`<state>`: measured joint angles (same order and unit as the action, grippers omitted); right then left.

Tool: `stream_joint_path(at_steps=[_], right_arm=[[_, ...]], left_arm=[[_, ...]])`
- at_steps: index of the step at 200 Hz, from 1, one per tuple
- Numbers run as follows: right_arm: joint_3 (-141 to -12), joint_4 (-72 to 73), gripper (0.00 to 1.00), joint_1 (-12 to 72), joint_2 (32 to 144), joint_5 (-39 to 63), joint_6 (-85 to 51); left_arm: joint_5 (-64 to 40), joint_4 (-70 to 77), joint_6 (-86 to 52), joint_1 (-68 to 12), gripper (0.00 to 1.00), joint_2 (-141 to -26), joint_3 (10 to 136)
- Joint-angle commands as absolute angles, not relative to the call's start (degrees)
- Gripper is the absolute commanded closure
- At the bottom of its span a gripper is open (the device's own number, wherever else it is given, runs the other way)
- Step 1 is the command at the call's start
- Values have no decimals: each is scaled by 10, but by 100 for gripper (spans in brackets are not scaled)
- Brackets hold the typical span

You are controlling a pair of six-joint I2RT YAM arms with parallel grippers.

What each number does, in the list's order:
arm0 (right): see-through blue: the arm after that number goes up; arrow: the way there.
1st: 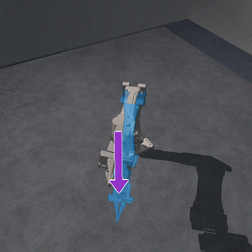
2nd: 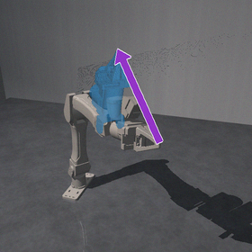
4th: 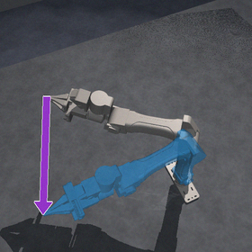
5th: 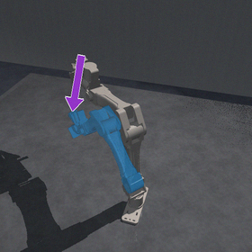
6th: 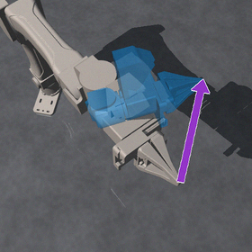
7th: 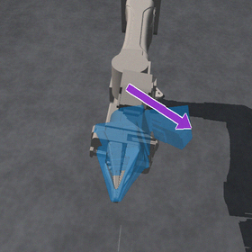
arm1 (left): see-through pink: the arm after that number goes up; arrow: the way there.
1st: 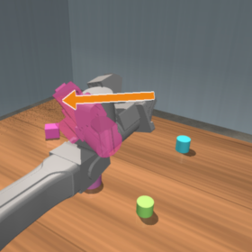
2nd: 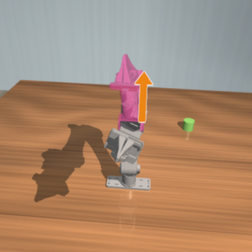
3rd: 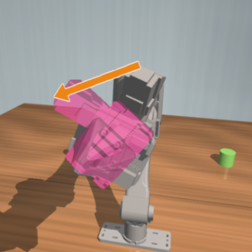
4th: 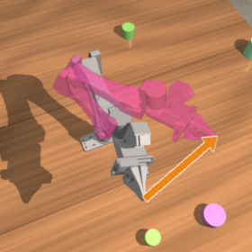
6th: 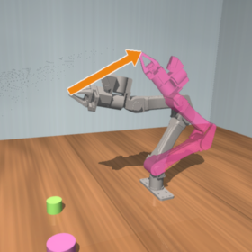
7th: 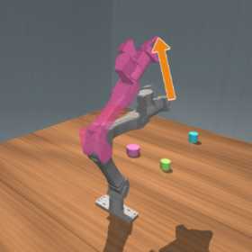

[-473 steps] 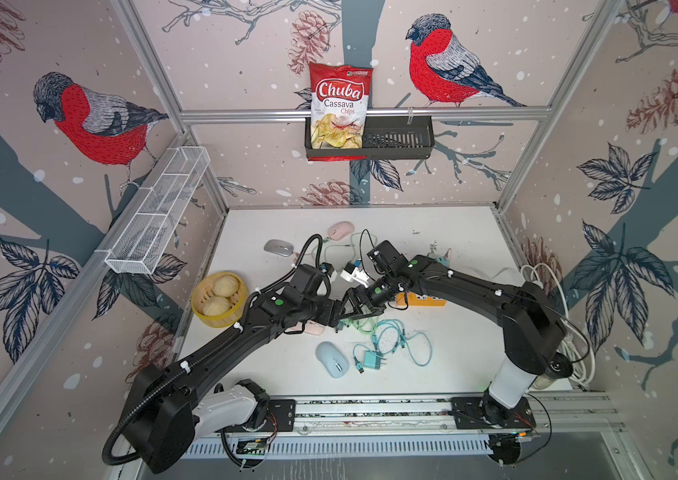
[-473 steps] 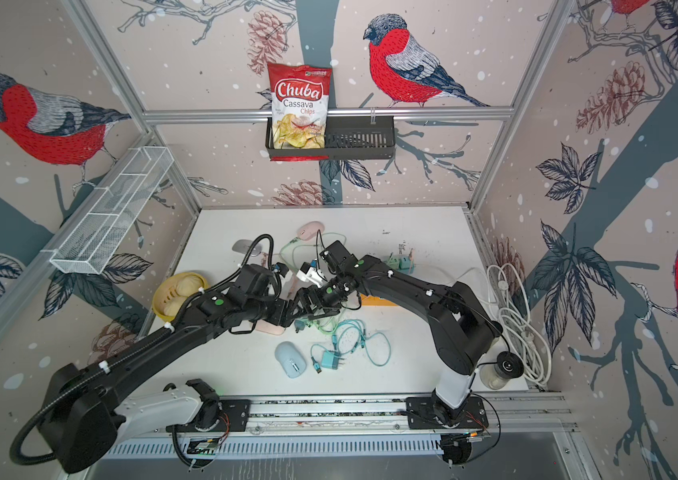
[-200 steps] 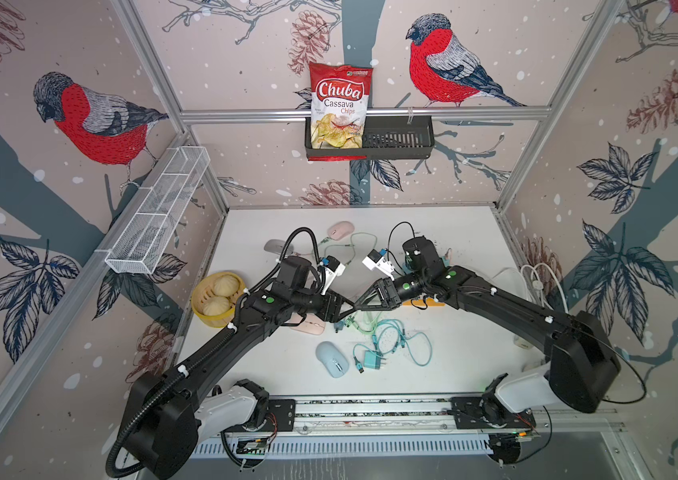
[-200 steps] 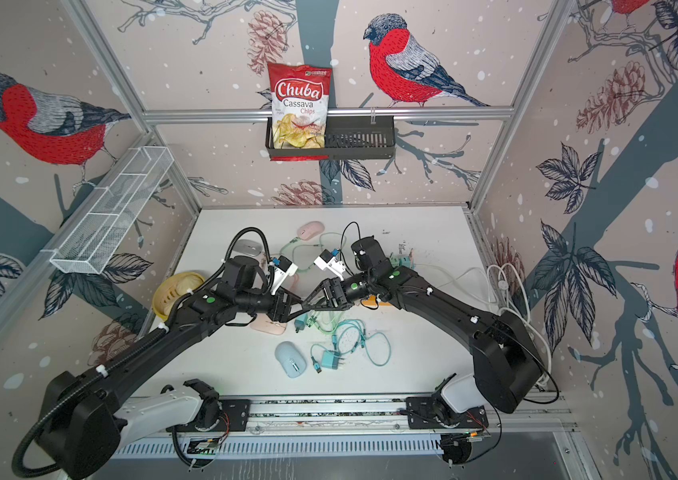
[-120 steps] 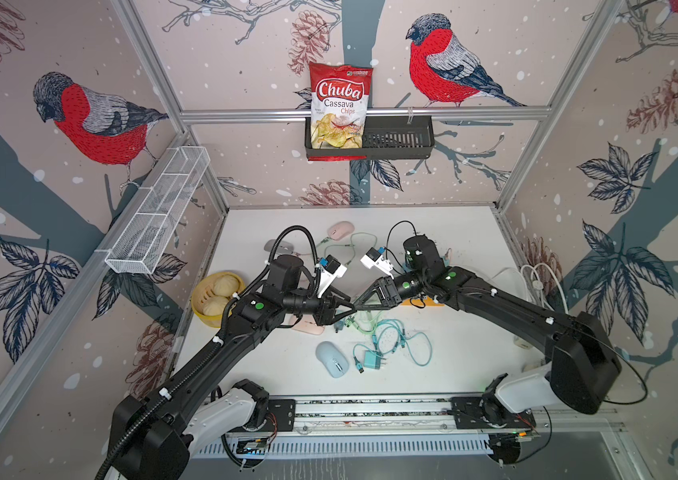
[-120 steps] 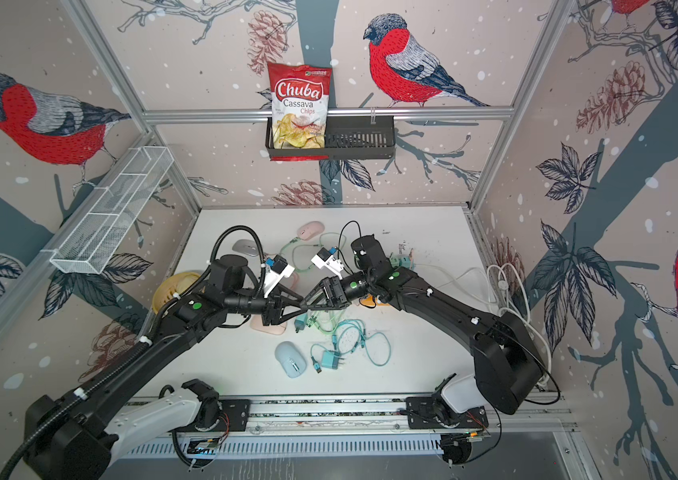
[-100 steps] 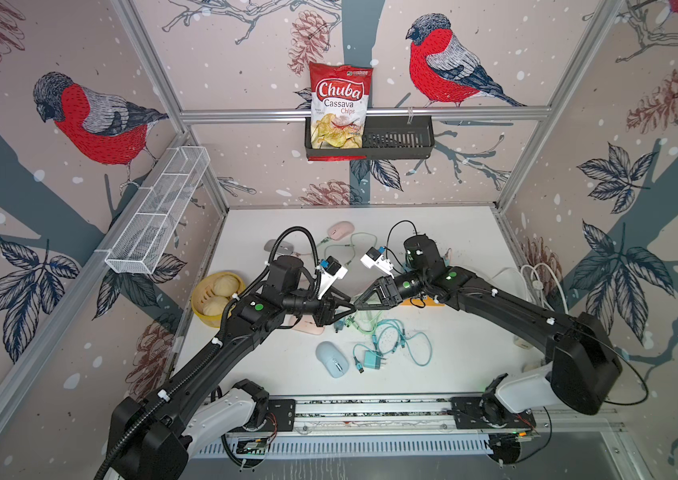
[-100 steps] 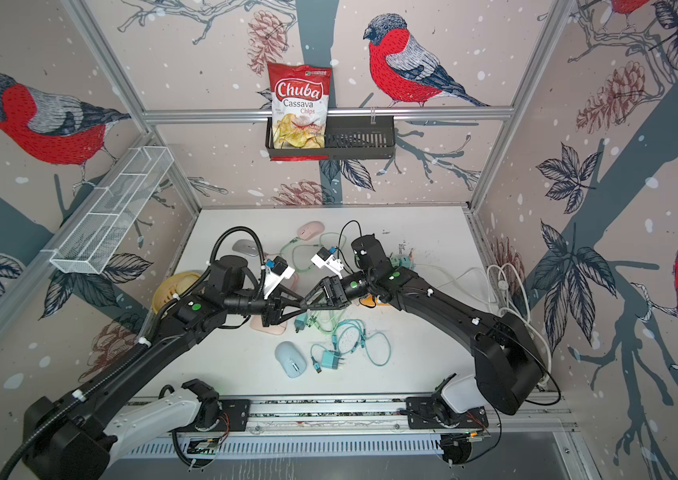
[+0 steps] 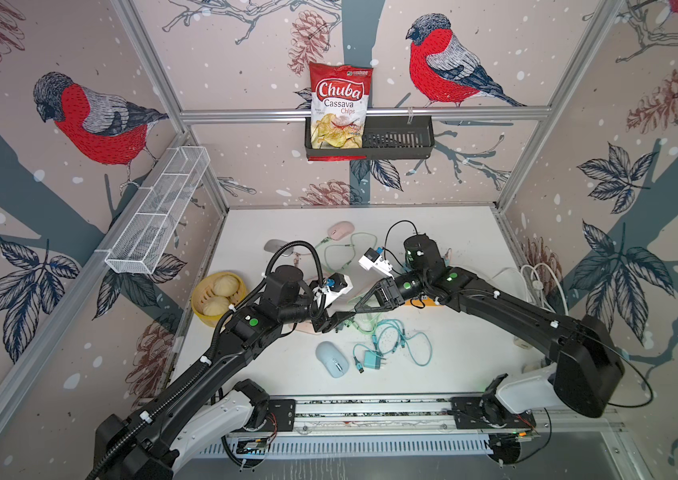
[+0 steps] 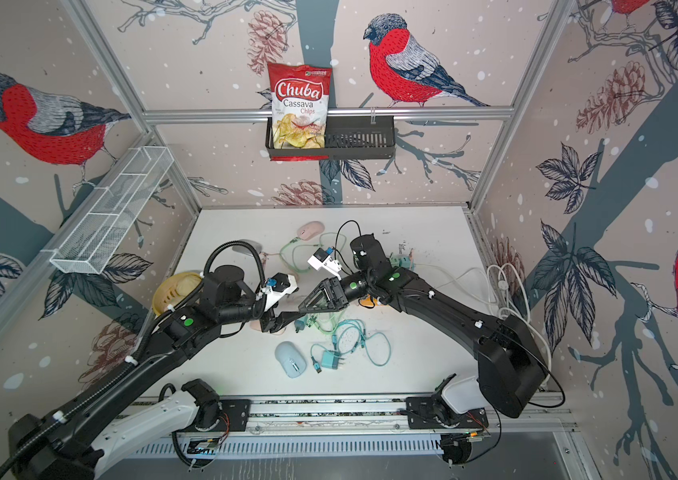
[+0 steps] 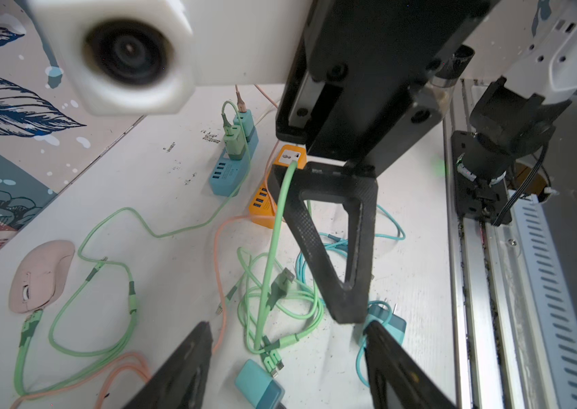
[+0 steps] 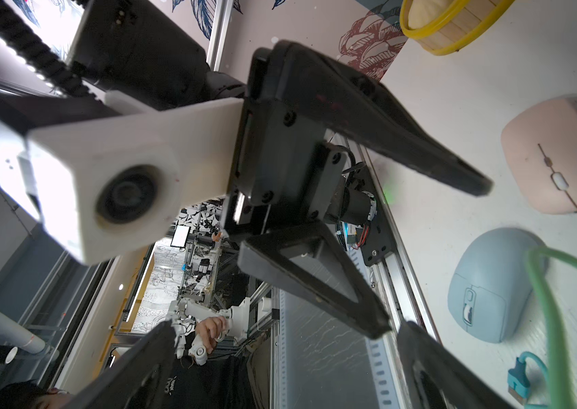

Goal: Unplug the wireless mouse
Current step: Place the power cord at the center of the board.

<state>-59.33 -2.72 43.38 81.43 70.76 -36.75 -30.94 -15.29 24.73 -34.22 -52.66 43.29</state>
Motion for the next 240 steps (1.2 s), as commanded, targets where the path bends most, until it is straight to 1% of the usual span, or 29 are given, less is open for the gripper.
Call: stream_joint_path(at_steps=[1, 71, 96, 141, 146, 149, 153, 154, 158, 159, 194, 217, 229, 240], right_arm=[[-592, 17, 1, 435, 803, 731, -387], [-574, 50, 1, 454, 793, 742, -408], [-576, 51, 0, 459, 788, 744, -408], [-574, 51, 1, 460, 774, 753, -406], [-574, 51, 0, 461, 771, 755, -406], [-573, 51, 0, 461, 769, 756, -405], [-573, 50, 1, 461, 767, 757, -404], [-573, 50, 1, 461, 767, 757, -404], [-573, 49, 1, 460, 765, 758, -403], [-573, 48, 1, 460, 765, 758, -403], [-574, -12, 1, 456, 763, 761, -356], [-572, -145, 0, 483, 761, 769, -235], [-548, -111, 0, 513, 735, 766, -250], [-545, -104, 0, 520, 710, 759, -253]], left_arm=[[-326, -134, 336, -343, 36, -531, 428], [-318, -106, 341, -343, 34, -567, 443], [-329, -106, 351, -343, 37, -590, 459], [-333, -101, 358, -343, 38, -635, 479], [-335, -99, 359, -343, 43, -640, 482], [-337, -100, 361, -343, 51, -643, 484], [-341, -103, 364, -343, 69, -646, 487], [-342, -104, 365, -342, 72, -647, 488], [-345, -110, 369, -343, 99, -653, 492], [-346, -111, 370, -343, 100, -653, 493], [-355, -120, 353, -340, 100, -674, 508], [-329, -121, 330, -328, 100, -679, 511], [-329, -127, 335, -325, 100, -678, 512], [-335, -129, 337, -325, 100, -674, 510]])
